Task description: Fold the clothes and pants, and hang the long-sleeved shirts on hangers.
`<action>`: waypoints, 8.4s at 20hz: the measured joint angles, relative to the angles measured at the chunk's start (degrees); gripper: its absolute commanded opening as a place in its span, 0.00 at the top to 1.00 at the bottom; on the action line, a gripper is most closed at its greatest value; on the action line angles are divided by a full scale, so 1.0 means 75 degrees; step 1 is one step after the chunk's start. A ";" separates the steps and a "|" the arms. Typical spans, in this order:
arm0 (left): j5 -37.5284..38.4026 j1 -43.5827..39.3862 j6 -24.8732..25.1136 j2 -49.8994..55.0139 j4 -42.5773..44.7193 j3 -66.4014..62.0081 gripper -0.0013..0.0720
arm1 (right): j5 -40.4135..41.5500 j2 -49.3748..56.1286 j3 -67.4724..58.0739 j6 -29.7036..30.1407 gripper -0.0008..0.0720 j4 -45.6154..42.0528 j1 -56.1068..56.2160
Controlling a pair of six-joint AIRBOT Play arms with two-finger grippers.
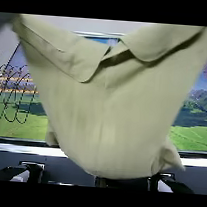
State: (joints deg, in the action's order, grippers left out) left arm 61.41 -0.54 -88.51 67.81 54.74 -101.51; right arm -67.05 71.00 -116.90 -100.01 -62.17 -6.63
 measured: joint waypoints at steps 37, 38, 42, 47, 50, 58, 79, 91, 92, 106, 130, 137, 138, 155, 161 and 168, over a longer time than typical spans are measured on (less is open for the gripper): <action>-0.0009 -0.0396 -0.1399 -0.1186 0.0157 0.8291 0.11 | -0.0073 -0.1731 1.0774 0.0717 0.11 0.1276 -0.0554; -0.0061 -0.0536 -0.1399 -0.1250 0.0149 0.8486 0.12 | 0.0189 -0.1786 1.1159 0.0729 0.11 0.1457 -0.0554; -0.0402 -0.1049 -0.1431 -0.1358 0.0093 0.8833 0.11 | 0.1090 -0.1886 1.1966 0.0807 0.12 0.1912 -0.0554; -0.0775 -0.1524 -0.1600 -0.1381 0.0070 0.8950 0.11 | 0.1757 -0.1536 1.2228 0.1008 0.13 0.2463 -0.0554; -0.0868 -0.1638 -0.1722 -0.1384 0.0064 0.8996 0.11 | 0.1842 -0.1081 1.2263 0.1332 0.45 0.2935 -0.0554; -0.1040 -0.1699 -0.2060 -0.1367 -0.0099 0.9436 0.11 | 0.2011 -0.0641 1.2278 0.1868 0.95 0.3526 -0.0554; -0.1361 -0.1655 -0.2305 -0.0938 -0.0568 0.9617 0.97 | -0.0163 -0.3112 1.2234 0.0810 0.95 0.2127 -0.0562; 0.1425 -0.2570 -0.3800 -0.3348 0.0513 0.8510 0.97 | -0.3261 -0.6642 1.1739 -0.2923 0.95 0.1067 -0.0562; 0.1425 -0.2483 -0.3794 -0.3034 0.0522 0.8221 0.97 | -0.2914 -0.6184 1.1561 -0.2955 0.95 0.1198 -0.0560; 0.0871 -0.1524 -0.2809 0.3654 -0.0242 0.3465 0.52 | 0.1888 -0.0227 1.0299 -0.1000 0.58 0.4409 -0.0557; 0.0877 -0.2107 -0.1594 0.1172 0.1757 0.4744 0.28 | 0.1463 -0.1687 1.0095 -0.1172 0.18 -0.3858 0.4642; 0.0816 -0.2127 -0.1597 0.1151 0.1859 0.4788 0.28 | 0.1938 -0.1361 1.0171 0.0195 0.18 -0.3448 0.4724; 0.0813 -0.2127 -0.1600 0.1151 0.1877 0.4788 0.28 | 0.1996 -0.1294 1.0174 0.0321 0.17 -0.3407 0.4727; 0.0758 -0.3459 -0.1609 0.1145 0.2655 0.4782 0.28 | 0.1355 -0.0918 0.9238 -0.1448 0.95 -0.3284 0.4730; 0.0090 -0.5164 -0.2535 0.1358 0.3809 0.4779 0.28 | 0.0886 -0.0947 0.9110 -0.2095 0.95 -0.2760 0.4730; -0.0772 -0.5971 -0.2943 0.2014 0.4086 0.4765 0.28 | 0.0737 -0.0947 0.9098 -0.2530 0.95 -0.2579 0.4730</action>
State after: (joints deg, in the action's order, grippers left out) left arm 55.61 -45.32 -110.59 82.91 85.38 -65.78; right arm -61.52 63.90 -48.66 -118.98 -81.52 28.84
